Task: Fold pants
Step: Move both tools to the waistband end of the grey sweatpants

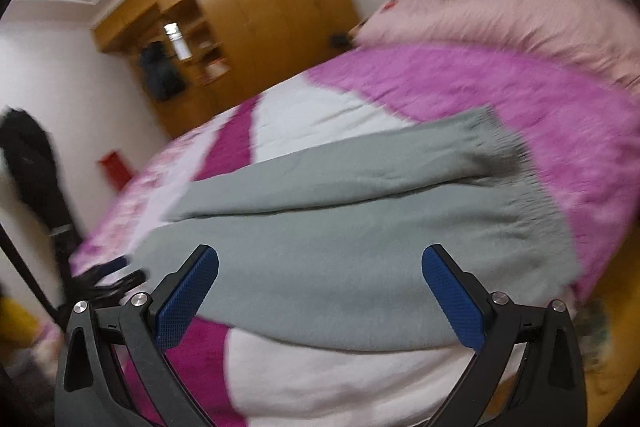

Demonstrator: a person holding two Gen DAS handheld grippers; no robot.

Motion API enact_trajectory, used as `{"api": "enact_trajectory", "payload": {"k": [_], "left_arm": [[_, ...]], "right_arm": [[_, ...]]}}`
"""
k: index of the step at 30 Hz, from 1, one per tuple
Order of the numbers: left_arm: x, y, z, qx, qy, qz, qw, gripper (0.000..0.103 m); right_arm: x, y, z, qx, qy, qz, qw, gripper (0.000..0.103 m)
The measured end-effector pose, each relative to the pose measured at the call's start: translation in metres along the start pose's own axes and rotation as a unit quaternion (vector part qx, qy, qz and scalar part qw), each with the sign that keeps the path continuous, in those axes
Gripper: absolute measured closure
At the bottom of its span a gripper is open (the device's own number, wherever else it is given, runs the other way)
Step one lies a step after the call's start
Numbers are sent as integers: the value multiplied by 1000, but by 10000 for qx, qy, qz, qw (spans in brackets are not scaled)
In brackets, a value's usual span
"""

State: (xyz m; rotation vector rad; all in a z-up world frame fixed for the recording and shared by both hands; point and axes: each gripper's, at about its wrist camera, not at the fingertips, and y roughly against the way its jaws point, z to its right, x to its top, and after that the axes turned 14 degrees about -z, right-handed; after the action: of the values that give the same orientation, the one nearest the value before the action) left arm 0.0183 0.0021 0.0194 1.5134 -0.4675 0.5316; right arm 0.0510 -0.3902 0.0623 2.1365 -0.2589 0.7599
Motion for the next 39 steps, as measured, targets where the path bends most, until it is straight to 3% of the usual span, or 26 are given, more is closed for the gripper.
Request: {"api": "enact_trajectory", "payload": {"k": [2,3,8,13,15,19,23,26,28,30,33,39], "left_arm": [[20,6,2,-426,-198,-72,9989,2],[29,7,5,-443,-346,-77,9984,2],[70,-7,27,-63,-1403,-211,9899,2],[101,-37,47,216,-2133,-516,9754,3],[113,-51,56,332,-2291,-565,9712,7],[126,-74,68,248,-2309,-561,9711,8],[146,-97,73,307,-2548,-701,9640,8],[169,-120,68,364,-2749,-914,9564,9],[183,-139,62,364,-2857,-1104,9513,14],[197,-160,53,481,-2971,-1295,9448,22],[215,-179,35,338,-2740,-1474,9498,22],[232,-197,21,-211,-2502,-1546,9555,22]], "right_arm": [[16,9,16,-38,147,-177,9997,1],[24,13,21,-142,271,-254,9992,1],[72,32,41,-812,1248,-902,9847,6],[118,22,43,-1317,2301,-1591,9510,14],[133,8,45,-1214,2455,-1815,9445,29],[152,-26,36,-719,2667,-1934,9414,34],[166,-77,29,-404,2866,-2191,9318,36],[175,-109,32,-252,2839,-2514,9250,49],[180,-130,33,-240,2951,-2777,9139,53],[182,-142,28,-287,3245,-2865,9010,66],[192,-150,20,-377,3521,-2676,8961,68],[223,-177,23,-66,3173,-2661,9102,68]]}}
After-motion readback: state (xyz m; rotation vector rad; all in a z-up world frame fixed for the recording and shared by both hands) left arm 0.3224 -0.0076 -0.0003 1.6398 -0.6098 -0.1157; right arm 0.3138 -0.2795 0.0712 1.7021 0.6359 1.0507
